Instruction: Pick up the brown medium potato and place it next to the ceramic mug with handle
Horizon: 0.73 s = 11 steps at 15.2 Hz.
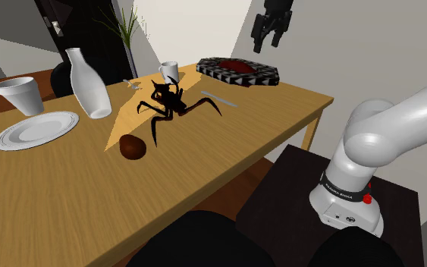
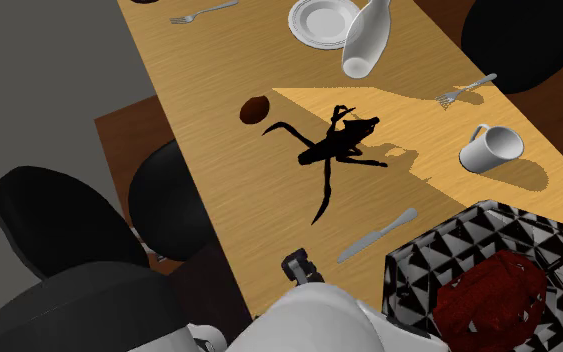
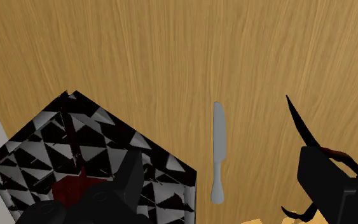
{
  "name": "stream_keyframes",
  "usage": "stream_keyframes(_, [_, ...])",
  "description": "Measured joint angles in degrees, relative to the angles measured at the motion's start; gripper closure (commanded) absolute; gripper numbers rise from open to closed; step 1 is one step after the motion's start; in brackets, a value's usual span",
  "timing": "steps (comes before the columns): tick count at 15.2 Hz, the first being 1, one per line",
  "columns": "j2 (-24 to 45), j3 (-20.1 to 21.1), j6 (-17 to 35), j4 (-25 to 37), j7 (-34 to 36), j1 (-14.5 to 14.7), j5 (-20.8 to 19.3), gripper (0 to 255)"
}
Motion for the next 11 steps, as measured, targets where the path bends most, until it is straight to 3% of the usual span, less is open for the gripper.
stream_keyframes(3, [0.31, 0.72, 1.68, -1.25, 0.95, 0.42, 0.69, 0])
stream_keyframes(11, [5.10, 7.64, 10.74, -4.39, 8.68, 3.75, 5.73, 0])
